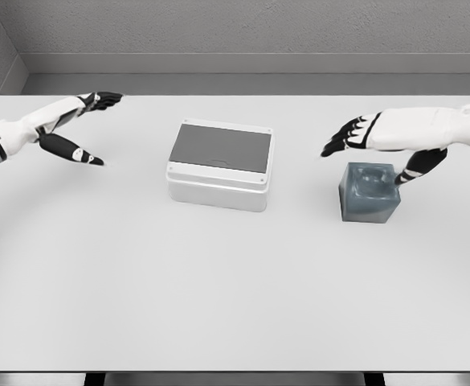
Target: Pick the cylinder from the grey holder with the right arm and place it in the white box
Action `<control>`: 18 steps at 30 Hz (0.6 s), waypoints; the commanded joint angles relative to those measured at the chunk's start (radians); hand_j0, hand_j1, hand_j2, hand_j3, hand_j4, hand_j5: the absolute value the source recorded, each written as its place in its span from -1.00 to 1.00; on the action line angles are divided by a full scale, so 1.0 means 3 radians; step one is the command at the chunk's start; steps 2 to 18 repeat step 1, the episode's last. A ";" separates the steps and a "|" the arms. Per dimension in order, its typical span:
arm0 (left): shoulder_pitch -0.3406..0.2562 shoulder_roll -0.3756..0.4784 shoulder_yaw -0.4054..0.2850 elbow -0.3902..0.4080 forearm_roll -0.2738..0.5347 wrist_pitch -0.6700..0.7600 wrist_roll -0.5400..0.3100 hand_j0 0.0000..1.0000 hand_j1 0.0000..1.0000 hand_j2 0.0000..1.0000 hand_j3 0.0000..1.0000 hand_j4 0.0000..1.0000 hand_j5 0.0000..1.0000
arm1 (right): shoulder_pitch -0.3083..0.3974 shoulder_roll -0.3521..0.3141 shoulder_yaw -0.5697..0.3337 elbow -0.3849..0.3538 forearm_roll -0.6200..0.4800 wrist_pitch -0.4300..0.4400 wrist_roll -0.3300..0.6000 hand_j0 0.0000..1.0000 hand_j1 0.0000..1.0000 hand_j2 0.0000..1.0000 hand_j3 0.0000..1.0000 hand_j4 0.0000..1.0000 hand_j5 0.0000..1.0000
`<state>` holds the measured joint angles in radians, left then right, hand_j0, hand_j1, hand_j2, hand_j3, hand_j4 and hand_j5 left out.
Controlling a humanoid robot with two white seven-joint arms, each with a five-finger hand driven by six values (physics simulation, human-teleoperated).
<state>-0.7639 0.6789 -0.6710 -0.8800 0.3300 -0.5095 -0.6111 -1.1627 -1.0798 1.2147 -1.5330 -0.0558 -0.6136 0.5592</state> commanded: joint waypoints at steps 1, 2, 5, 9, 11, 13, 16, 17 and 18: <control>0.0000 0.0053 0.0017 -0.0002 0.0076 -0.0020 0.0001 1.00 1.00 1.00 1.00 1.00 1.00 | 0.0000 -0.0174 -0.0010 -0.0095 -0.0034 0.0009 -0.0115 1.00 1.00 1.00 1.00 1.00 1.00; 0.0000 0.0053 0.0017 -0.0002 0.0076 -0.0020 0.0001 1.00 1.00 1.00 1.00 1.00 1.00 | 0.0000 -0.0174 -0.0010 -0.0095 -0.0034 0.0009 -0.0115 1.00 1.00 1.00 1.00 1.00 1.00; 0.0000 0.0053 0.0017 -0.0002 0.0076 -0.0020 0.0001 1.00 1.00 1.00 1.00 1.00 1.00 | 0.0000 -0.0174 -0.0010 -0.0095 -0.0034 0.0009 -0.0115 1.00 1.00 1.00 1.00 1.00 1.00; 0.0000 0.0053 0.0017 -0.0002 0.0076 -0.0020 0.0001 1.00 1.00 1.00 1.00 1.00 1.00 | 0.0000 -0.0174 -0.0010 -0.0095 -0.0034 0.0009 -0.0115 1.00 1.00 1.00 1.00 1.00 1.00; 0.0000 0.0053 0.0017 -0.0002 0.0076 -0.0020 0.0001 1.00 1.00 1.00 1.00 1.00 1.00 | 0.0000 -0.0174 -0.0010 -0.0095 -0.0034 0.0009 -0.0115 1.00 1.00 1.00 1.00 1.00 1.00; 0.0000 0.0053 0.0017 -0.0002 0.0076 -0.0020 0.0001 1.00 1.00 1.00 1.00 1.00 1.00 | 0.0000 -0.0174 -0.0010 -0.0095 -0.0034 0.0009 -0.0115 1.00 1.00 1.00 1.00 1.00 1.00; 0.0000 0.0053 0.0017 -0.0002 0.0076 -0.0020 0.0001 1.00 1.00 1.00 1.00 1.00 1.00 | 0.0000 -0.0174 -0.0010 -0.0095 -0.0034 0.0009 -0.0115 1.00 1.00 1.00 1.00 1.00 1.00; 0.0000 0.0053 0.0017 -0.0002 0.0076 -0.0020 0.0001 1.00 1.00 1.00 1.00 1.00 1.00 | 0.0000 -0.0174 -0.0010 -0.0095 -0.0034 0.0009 -0.0115 1.00 1.00 1.00 1.00 1.00 1.00; 0.0000 0.0053 0.0017 -0.0002 0.0076 -0.0020 0.0001 1.00 1.00 1.00 1.00 1.00 1.00 | 0.0000 -0.0174 -0.0010 -0.0095 -0.0034 0.0009 -0.0115 1.00 1.00 1.00 1.00 1.00 1.00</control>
